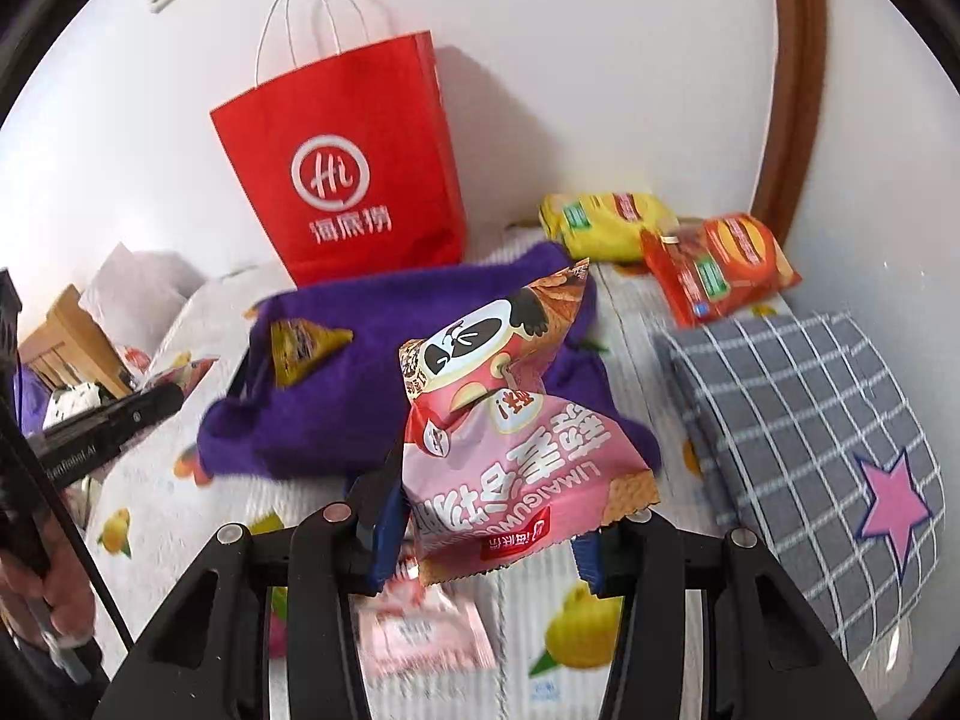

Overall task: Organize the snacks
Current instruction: 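Carry the panda bag with the right tool while the left tool carries the candy bar toward the towel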

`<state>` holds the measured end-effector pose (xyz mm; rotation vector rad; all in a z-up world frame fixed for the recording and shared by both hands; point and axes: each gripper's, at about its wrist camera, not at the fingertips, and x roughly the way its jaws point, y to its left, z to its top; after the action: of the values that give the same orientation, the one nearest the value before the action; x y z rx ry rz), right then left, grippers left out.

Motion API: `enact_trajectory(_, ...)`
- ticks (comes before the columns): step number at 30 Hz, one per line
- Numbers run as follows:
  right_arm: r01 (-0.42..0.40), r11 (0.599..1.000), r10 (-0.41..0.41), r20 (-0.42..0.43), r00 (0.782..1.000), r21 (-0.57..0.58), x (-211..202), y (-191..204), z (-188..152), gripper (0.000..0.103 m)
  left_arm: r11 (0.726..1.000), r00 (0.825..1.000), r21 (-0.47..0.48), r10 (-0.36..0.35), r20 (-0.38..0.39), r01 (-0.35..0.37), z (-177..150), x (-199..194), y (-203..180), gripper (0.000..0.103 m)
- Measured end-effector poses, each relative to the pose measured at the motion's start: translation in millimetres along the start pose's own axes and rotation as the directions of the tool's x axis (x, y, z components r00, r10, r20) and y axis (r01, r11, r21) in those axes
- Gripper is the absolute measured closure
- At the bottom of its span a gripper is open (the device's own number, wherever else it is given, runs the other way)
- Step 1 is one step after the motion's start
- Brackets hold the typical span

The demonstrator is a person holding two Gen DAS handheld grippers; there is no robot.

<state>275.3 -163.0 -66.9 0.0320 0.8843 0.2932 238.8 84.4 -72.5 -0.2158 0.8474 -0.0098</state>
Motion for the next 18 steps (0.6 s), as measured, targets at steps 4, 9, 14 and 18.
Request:
enact_trajectory(4, -0.013, 1.000, 0.013, 0.012, 1.000, -0.002, 11.2, 4.7, 13.2, 0.057, 0.999, 1.000, -0.031, 0.018, 0.020, -0.018, 7.5, 9.9, 11.3, 0.085)
enact_trajectory(9, -0.070, 0.997, 0.071, 0.050, 0.996, -0.007, 31.2, 8.1, 23.2, 0.057, 0.997, 0.998, -0.061, 0.047, 0.030, -0.045, 12.1, 26.6, 24.0, 0.085)
enact_trajectory(14, -0.062, 0.998, 0.062, 0.055, 0.997, -0.001, 62.9, 7.6, 27.2, 0.057, 0.993, 0.996, -0.107, 0.063, 0.057, -0.057, 14.7, 44.0, 35.1, 0.085)
enact_trajectory(18, -0.055, 0.998, 0.054, 0.034, 0.998, 0.011, 92.7, 5.4, 23.2, 0.057, 0.989, 0.993, -0.129, 0.086, 0.075, -0.076, 13.1, 53.9, 41.0, 0.085)
